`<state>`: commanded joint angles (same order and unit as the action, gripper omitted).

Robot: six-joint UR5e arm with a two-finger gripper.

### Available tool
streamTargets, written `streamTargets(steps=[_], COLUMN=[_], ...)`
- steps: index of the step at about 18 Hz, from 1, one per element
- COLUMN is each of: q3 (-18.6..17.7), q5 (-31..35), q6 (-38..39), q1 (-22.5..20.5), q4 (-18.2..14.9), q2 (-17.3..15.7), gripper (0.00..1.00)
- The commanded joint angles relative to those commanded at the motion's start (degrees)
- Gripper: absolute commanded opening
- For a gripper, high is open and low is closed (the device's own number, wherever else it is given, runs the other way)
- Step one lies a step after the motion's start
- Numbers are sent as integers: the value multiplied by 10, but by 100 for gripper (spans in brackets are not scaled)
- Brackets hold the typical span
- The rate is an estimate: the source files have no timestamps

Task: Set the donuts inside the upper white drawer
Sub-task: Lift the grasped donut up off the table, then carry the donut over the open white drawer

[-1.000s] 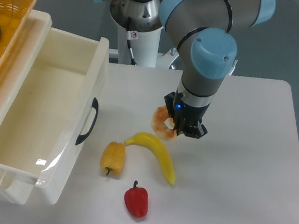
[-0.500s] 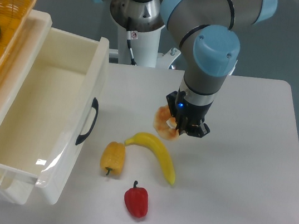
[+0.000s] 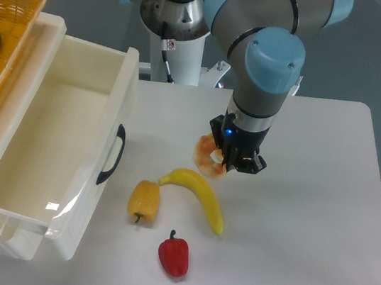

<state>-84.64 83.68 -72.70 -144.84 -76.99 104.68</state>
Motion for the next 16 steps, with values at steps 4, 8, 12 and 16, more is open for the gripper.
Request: streamTargets(steps=[4, 8, 12, 16], q3=[0, 0, 0, 0], q5=[-16, -65, -117, -163], q6=[25, 66, 146, 241], q1=[6, 9, 8, 6], q4=[-5, -12, -11, -6], q2=[-9, -21, -24, -31], gripper=[11, 11, 11, 11])
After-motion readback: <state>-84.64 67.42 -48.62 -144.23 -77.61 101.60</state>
